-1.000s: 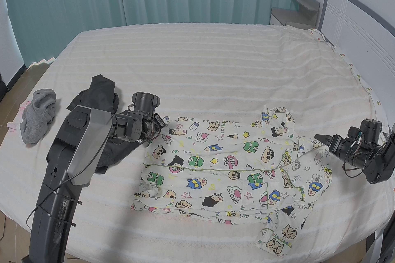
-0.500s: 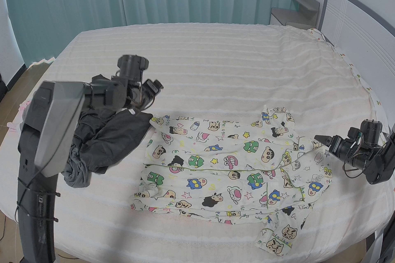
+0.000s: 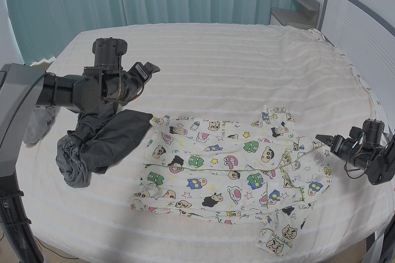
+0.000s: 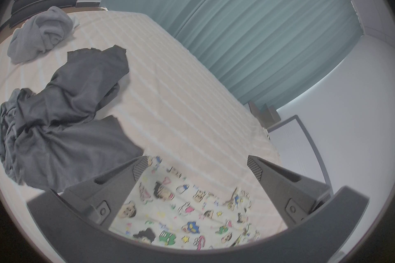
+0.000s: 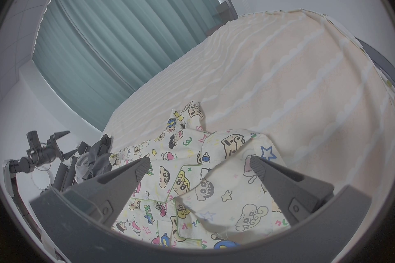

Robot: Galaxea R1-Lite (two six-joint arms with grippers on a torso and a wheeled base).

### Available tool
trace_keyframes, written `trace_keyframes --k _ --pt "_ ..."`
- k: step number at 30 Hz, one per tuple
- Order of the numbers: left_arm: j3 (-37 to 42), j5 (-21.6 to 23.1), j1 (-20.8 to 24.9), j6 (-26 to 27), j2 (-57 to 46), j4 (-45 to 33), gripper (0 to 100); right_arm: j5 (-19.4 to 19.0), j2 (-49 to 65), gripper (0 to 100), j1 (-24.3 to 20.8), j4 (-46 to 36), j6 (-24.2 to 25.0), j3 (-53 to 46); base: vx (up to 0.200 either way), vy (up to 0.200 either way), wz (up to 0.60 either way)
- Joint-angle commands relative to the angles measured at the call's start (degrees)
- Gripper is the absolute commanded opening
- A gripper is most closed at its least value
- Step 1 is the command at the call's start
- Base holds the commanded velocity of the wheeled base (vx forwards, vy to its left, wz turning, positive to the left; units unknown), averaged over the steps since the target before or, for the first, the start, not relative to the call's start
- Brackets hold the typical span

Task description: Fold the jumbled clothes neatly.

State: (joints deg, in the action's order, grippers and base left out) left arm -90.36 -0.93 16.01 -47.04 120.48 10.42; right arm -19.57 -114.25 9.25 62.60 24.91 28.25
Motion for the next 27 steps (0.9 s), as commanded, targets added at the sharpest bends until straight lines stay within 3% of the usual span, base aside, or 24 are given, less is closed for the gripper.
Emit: trace_keyframes --k 1,6,9,12,22,27 --pt "59.95 4.71 6.67 3.63 -27.76 24.65 100 -0.12 9.31 100 -3.19 -3.45 -0.38 -5.39 0.000 0.000 0.00" --pt "74.45 4.09 12.65 0.20 -30.30 35.19 100 -0.21 12.30 100 -3.19 -5.03 -2.32 -12.07 -0.120 0.000 0.00" --pt "78.05 2.16 14.84 -1.03 -30.30 37.13 100 -0.65 12.38 100 -3.63 -4.68 -3.99 -15.94 -0.200 0.000 0.00" --pt "80.60 -1.36 18.62 -5.87 -30.22 37.13 100 -1.35 12.12 100 -5.65 -4.50 -4.69 -21.57 -0.200 0.000 0.00" --pt "83.33 -1.18 19.59 -7.98 -27.23 37.39 100 -1.79 7.90 100 -8.73 -1.60 -4.78 -25.87 -0.200 0.000 0.00" --pt "83.33 -1.27 19.59 -8.85 -23.18 37.65 100 -1.62 3.42 100 -9.08 4.37 -4.25 -26.93 -0.200 0.000 0.00"
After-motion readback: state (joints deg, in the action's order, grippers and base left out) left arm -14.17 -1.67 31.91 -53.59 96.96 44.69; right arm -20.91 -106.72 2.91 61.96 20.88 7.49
